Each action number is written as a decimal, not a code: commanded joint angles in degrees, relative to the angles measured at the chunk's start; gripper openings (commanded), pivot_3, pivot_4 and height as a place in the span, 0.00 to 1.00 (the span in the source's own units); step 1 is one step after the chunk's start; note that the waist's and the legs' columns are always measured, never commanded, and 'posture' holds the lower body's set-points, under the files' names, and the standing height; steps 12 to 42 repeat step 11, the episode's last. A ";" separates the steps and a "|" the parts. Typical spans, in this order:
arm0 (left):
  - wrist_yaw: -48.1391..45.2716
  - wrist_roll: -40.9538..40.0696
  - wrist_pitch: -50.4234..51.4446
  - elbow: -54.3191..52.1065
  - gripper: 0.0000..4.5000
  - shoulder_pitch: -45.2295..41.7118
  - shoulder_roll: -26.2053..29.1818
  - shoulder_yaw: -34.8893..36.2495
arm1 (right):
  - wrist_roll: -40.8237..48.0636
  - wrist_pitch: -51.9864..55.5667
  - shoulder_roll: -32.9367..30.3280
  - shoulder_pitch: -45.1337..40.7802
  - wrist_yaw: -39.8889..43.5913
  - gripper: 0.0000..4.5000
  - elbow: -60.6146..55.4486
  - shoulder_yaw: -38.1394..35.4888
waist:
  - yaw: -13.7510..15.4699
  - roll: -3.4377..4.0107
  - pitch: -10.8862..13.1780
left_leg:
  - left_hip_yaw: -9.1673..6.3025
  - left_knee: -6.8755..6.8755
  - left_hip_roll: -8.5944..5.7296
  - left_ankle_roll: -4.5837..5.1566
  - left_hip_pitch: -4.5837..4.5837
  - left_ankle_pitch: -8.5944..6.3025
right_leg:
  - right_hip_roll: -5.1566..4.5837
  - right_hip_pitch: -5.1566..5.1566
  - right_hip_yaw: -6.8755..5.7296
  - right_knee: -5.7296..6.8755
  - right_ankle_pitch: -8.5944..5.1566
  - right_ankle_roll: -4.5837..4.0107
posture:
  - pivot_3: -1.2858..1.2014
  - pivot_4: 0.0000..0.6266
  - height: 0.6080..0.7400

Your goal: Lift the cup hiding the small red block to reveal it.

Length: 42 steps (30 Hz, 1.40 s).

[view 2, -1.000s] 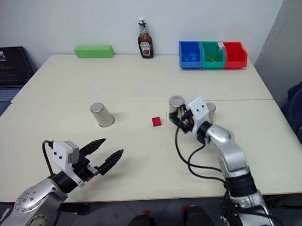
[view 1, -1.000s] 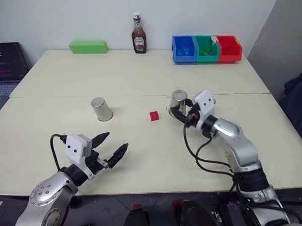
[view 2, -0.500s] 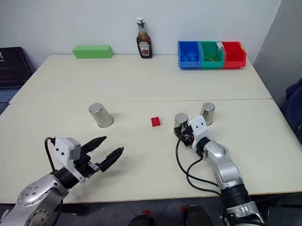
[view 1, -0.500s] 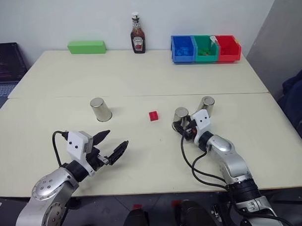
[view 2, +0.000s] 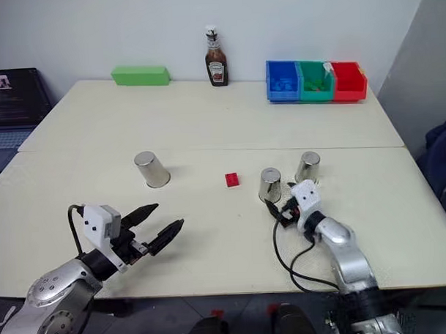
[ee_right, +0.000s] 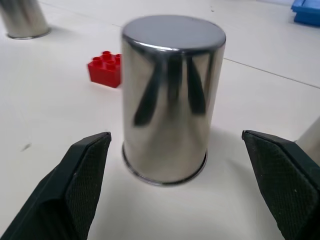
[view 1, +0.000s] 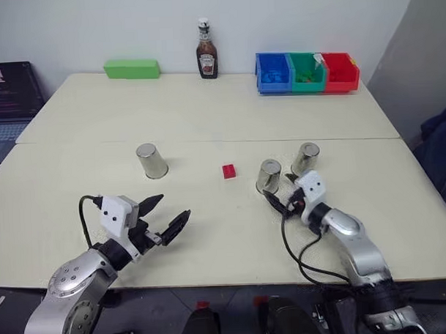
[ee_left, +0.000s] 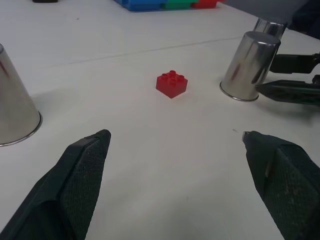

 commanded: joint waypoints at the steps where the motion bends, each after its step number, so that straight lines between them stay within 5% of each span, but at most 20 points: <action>1: 1.95 0.84 1.00 -4.12 1.00 1.73 0.80 0.60 | 5.91 7.26 -3.92 7.14 1.15 0.99 -17.68 -5.03 | 0.07 0.02 0.01 | -0.01 0.00 -0.01 0.00 -0.03 0.00 | -0.01 -0.02 0.00 -0.01 0.00 0.01 | 0.52 0.24 1.00; 10: 2.01 0.10 1.16 -5.93 1.00 4.42 0.98 1.69 | 17.14 18.13 -9.91 17.06 3.33 0.99 -33.86 -10.16 | -0.29 0.02 0.02 | 0.01 0.04 0.04 -0.01 0.16 0.01 | 0.02 0.10 0.00 0.03 -0.01 0.07 | 0.52 0.24 1.00; 42: 1.92 0.05 1.23 -5.71 1.00 4.32 1.14 1.86 | 17.61 18.62 -9.99 17.22 3.18 0.99 -34.12 -9.97 | -0.29 0.02 0.02 | 0.02 0.06 0.04 -0.01 0.20 0.01 | 0.03 0.14 0.01 0.02 -0.01 0.06 | 0.52 0.24 1.00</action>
